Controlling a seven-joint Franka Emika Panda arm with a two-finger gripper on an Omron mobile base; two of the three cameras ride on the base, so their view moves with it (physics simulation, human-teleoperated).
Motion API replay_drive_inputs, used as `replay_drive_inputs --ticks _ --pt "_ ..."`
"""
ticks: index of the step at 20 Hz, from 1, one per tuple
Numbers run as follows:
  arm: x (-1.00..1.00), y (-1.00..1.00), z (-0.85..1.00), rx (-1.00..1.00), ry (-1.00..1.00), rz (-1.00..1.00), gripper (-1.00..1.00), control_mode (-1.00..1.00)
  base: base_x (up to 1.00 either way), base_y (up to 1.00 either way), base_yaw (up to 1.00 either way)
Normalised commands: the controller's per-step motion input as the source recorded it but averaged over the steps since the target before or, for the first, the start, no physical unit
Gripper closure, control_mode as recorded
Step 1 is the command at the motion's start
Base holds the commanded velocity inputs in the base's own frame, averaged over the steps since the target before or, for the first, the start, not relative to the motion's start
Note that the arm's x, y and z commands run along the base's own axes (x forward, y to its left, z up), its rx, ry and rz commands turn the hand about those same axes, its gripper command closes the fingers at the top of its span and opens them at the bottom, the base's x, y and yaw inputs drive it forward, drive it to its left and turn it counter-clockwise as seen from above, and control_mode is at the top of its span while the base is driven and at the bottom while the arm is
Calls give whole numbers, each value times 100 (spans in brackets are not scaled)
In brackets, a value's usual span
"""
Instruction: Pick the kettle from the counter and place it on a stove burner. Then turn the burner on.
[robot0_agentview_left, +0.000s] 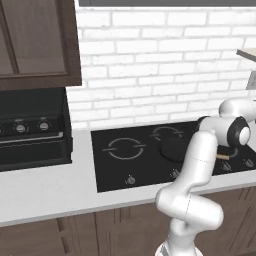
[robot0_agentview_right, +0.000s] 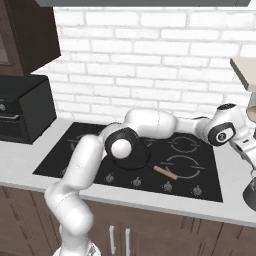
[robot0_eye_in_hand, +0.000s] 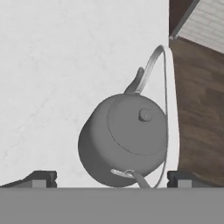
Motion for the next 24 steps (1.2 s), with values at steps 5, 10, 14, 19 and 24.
replay_drive_inputs --ticks 5,10,14,19,24 --pt "-4 -7 3 0 0 -4 -100 -100 0 0 0" --pt "-9 31 25 -9 -3 -9 -100 -100 0 0 0" --pt "-11 11 5 -5 0 -12 -100 -100 0 0 0" --pt "-3 -1 -6 0 -2 -12 -100 -100 0 0 0" --pt "0 -11 -2 3 -1 -8 -100 -100 0 0 0"
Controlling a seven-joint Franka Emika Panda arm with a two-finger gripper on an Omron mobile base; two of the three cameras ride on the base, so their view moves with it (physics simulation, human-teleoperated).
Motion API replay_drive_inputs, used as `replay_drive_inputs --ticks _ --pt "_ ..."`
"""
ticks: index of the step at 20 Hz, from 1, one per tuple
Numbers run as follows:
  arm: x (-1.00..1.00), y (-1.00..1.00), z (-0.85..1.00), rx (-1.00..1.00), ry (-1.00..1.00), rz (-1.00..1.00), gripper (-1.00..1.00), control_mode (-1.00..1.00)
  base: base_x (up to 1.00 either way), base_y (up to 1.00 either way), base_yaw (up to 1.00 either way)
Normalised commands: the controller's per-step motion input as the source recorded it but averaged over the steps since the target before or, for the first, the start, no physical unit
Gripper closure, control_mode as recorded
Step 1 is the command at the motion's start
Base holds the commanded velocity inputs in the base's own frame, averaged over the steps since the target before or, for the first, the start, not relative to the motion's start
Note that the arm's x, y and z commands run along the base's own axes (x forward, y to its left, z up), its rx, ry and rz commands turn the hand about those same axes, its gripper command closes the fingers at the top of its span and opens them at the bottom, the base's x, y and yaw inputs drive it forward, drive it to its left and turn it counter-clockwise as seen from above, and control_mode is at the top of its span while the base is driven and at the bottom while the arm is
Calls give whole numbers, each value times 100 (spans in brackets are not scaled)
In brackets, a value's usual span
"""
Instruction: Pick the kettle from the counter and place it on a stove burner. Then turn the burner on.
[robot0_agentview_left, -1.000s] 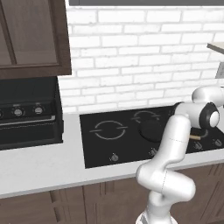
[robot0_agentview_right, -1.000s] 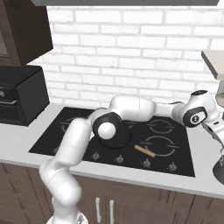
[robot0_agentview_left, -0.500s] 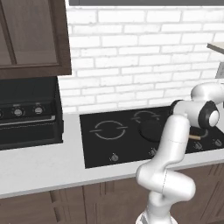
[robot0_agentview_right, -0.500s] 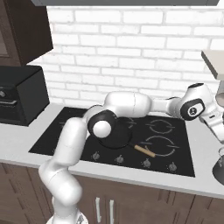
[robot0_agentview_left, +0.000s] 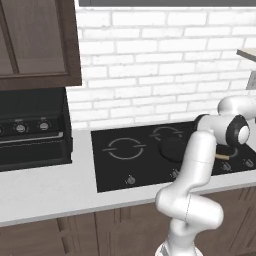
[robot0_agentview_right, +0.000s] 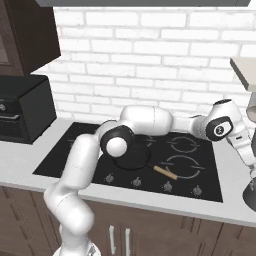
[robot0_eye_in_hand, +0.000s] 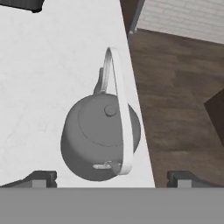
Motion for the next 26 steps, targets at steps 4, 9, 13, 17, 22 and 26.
replay_drive_inputs --ticks 4,9,13,17,22,26 --pt "0 -31 -2 10 0 -5 -100 -100 0 0 0" --pt "0 -36 -1 9 0 -1 -100 -100 0 0 0" --pt "0 -5 -11 2 0 0 -100 -100 0 0 0" --pt "0 0 -22 0 0 0 -100 -100 0 0 0" --pt "-3 0 -30 0 0 0 -100 -100 0 0 0" --pt "-5 0 -3 0 0 0 -100 -100 0 0 0"
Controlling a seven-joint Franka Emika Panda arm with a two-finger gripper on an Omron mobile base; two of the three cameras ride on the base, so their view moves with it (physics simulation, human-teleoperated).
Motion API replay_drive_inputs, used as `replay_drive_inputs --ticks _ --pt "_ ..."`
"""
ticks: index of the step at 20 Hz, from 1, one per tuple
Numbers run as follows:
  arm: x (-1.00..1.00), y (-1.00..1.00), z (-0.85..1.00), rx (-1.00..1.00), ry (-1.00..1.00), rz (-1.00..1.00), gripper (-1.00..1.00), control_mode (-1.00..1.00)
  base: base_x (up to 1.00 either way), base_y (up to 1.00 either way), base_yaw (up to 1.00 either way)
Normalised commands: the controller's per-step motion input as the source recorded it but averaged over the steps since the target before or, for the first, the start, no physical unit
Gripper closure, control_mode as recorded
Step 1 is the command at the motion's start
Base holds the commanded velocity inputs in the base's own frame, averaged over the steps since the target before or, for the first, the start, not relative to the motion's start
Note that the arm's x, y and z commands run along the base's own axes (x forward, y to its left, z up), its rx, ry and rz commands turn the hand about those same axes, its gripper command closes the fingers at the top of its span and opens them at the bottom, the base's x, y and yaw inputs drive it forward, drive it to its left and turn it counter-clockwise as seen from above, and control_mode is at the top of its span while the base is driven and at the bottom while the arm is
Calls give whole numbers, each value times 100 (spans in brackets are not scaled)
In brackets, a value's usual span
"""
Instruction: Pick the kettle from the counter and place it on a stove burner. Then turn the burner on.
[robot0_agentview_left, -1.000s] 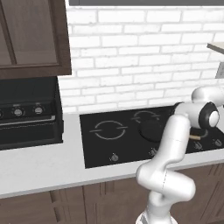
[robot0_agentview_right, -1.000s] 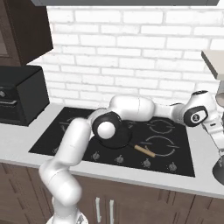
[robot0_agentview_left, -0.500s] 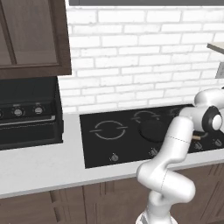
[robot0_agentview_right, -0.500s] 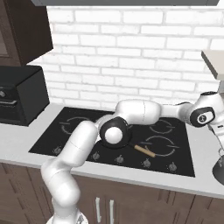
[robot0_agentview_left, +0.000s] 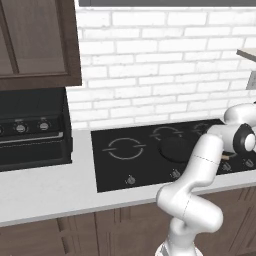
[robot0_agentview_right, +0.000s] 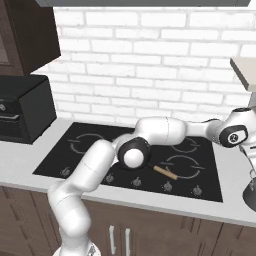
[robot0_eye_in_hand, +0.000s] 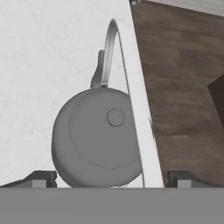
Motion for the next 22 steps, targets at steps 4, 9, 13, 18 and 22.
replay_drive_inputs --ticks 4,9,13,18,22 --pt "0 0 0 0 0 0 100 -100 0 0 0" --pt "0 0 0 0 0 0 100 -100 0 0 0" --pt "0 0 0 0 0 0 100 -100 0 0 0" --pt "-4 0 0 0 0 0 100 -100 0 0 0" --pt "-42 23 24 0 -2 0 100 -100 0 0 0"
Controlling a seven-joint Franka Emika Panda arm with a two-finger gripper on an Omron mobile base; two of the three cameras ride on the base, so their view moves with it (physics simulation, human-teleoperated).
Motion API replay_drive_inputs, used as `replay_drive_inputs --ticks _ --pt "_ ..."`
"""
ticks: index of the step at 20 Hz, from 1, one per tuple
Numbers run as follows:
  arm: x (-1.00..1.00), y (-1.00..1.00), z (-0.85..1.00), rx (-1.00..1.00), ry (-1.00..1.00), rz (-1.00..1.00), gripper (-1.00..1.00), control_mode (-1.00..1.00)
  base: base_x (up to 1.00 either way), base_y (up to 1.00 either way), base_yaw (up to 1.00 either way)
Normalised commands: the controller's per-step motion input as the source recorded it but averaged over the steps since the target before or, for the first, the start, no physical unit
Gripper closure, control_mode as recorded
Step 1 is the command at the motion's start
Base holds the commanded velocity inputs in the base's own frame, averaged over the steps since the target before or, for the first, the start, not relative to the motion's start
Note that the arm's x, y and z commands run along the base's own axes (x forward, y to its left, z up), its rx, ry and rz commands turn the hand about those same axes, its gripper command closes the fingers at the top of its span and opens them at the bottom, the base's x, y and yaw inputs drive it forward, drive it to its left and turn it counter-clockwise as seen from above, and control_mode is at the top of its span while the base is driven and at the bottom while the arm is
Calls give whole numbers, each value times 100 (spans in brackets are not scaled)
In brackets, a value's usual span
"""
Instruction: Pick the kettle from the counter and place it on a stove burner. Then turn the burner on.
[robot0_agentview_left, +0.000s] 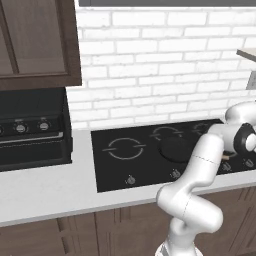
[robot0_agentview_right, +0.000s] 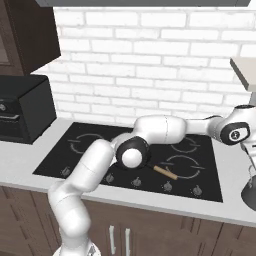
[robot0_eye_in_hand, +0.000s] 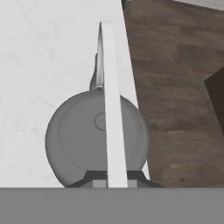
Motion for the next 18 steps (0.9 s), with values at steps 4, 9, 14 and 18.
replay_drive_inputs --ticks 4,9,14,18 --pt "-59 58 57 -1 -4 3 100 -100 0 0 0" --pt "-31 64 55 -6 -15 1 100 -100 0 0 0" --pt "-46 99 0 -15 -21 15 100 -100 0 0 0" --pt "-45 100 1 -19 -11 25 100 -100 0 0 0"
